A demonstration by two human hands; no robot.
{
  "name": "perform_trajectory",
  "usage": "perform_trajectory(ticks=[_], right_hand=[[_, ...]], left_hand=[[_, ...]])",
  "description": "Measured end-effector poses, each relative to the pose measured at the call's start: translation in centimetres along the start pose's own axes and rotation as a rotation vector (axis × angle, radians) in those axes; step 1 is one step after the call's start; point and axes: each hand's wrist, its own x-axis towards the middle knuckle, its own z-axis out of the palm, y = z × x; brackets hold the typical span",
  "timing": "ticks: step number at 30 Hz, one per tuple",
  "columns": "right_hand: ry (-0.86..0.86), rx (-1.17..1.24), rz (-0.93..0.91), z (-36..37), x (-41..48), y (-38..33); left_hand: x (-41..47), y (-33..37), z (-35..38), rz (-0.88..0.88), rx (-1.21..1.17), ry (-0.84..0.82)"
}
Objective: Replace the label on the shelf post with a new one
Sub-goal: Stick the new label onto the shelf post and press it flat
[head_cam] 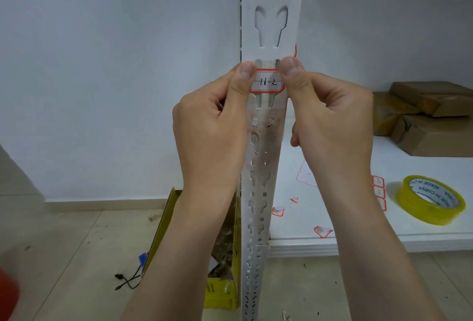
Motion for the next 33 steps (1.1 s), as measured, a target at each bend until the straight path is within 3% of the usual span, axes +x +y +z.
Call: perform_trajectory(ticks=[16, 23, 33], right_hand=[[0.036, -0.027, -0.04, 0.1, 0.0, 0.7], [-0.102, 0.02, -0.116, -0.8, 0.1, 1.3], [-0.158, -0.065, -0.163, -1.3, 0.1, 1.8]], left_hand=[[0.6, -0.4, -0.5, -0.004, -0.022, -0.107], [0.9, -0.9, -1.4, 0.018, -0.02, -0.213], [1.2, -0.9, -1.9, 0.111, -0.001, -0.264]])
